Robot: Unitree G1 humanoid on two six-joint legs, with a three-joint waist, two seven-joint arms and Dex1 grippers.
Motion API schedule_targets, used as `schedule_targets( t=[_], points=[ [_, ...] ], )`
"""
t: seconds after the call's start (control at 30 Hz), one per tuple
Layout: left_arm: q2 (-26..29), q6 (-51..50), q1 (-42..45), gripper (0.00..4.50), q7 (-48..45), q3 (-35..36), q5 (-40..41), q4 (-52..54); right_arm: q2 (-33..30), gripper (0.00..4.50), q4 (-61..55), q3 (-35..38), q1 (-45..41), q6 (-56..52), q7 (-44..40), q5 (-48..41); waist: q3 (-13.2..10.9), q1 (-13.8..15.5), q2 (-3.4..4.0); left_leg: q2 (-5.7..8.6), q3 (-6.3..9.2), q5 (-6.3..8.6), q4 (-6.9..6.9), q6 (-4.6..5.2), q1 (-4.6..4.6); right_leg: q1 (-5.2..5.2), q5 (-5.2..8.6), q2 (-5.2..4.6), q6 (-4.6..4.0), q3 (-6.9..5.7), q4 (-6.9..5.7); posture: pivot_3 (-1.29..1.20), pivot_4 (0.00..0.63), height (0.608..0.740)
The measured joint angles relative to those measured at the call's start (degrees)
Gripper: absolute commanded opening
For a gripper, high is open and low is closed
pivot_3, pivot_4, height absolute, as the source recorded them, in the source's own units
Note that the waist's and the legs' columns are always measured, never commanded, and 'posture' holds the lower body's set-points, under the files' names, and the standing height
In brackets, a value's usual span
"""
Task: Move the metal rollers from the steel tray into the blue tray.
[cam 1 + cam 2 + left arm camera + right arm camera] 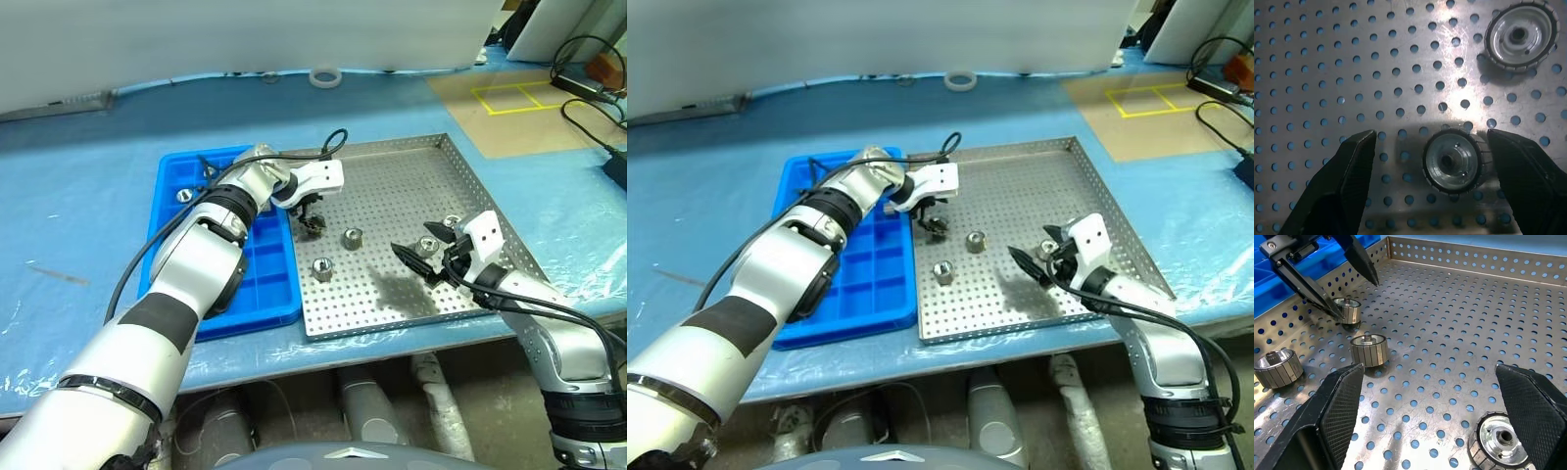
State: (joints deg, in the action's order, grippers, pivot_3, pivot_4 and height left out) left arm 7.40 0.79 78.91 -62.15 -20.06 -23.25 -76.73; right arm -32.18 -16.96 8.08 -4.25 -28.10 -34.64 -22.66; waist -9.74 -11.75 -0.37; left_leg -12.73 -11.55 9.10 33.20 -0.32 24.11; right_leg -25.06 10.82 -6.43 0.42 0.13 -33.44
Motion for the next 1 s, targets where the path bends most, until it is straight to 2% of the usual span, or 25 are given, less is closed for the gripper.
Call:
schedule_targets(
  t=[0.13,0.17,0.23,0.37,0.67,0.87,1.0],
  points=[
    [0.0,0.5,-0.6,3.80,0.3,-1.9,-2.1,-0.3,0.0,4.50,0.0,0.0,0.5,0.0,0.1,0.2,0.0,0.0,0.00,-0.01,0.00,0.00,0.00,0.00,-0.02,0.03,0.00,0.00,0.00,-0.01,0.00,-0.65,0.150,0.740],
    [-0.1,0.7,-0.7,3.64,0.6,-2.0,-2.5,-0.3,0.0,4.50,0.0,0.0,0.7,0.0,0.1,0.2,0.0,0.0,0.02,-0.01,0.01,0.00,0.00,0.00,-0.07,0.09,0.00,0.00,0.00,-0.01,0.00,-0.65,0.150,0.740],
    [-0.3,0.8,-0.8,3.20,1.4,-2.4,-2.9,-0.2,0.0,4.50,0.0,0.0,0.7,0.0,0.2,0.3,0.0,0.0,0.03,0.00,0.01,0.00,0.02,0.00,-0.16,0.19,0.00,0.00,0.00,-0.01,0.01,-0.65,0.150,0.740],
    [-0.3,1.3,-1.1,1.88,1.6,-2.7,-3.0,-0.1,0.0,4.50,0.0,0.0,0.7,0.0,0.4,0.3,0.0,-0.1,0.05,0.00,0.02,0.11,0.05,-0.19,-0.29,0.35,0.01,0.00,0.01,-0.01,0.00,-0.65,0.150,0.740],
    [-0.2,1.8,-1.6,1.85,3.1,-0.4,-1.4,-0.2,-0.1,4.50,0.5,0.0,-1.4,-0.1,-0.8,0.0,0.0,0.0,0.06,0.02,0.06,0.11,0.07,-0.18,-0.26,0.35,0.01,-0.02,0.01,-0.03,0.01,-0.58,0.150,0.740],
    [-0.7,1.3,-3.0,1.85,8.0,10.4,8.3,0.5,2.7,4.50,0.6,0.3,-7.3,-2.4,-1.9,-5.1,0.0,0.3,0.05,0.01,0.10,-0.01,0.05,0.02,0.04,0.05,-0.01,-0.01,-0.01,-0.07,-0.02,-0.51,0.150,0.740],
    [-1.5,4.1,-5.7,1.85,10.3,18.7,17.0,6.5,5.0,4.50,1.2,0.3,-12.5,-5.0,-2.8,-10.1,0.0,1.1,0.05,-0.02,0.09,-0.01,-0.01,0.04,0.02,0.02,-0.01,0.01,-0.02,-0.08,-0.02,-0.45,0.150,0.740]
  ],
)
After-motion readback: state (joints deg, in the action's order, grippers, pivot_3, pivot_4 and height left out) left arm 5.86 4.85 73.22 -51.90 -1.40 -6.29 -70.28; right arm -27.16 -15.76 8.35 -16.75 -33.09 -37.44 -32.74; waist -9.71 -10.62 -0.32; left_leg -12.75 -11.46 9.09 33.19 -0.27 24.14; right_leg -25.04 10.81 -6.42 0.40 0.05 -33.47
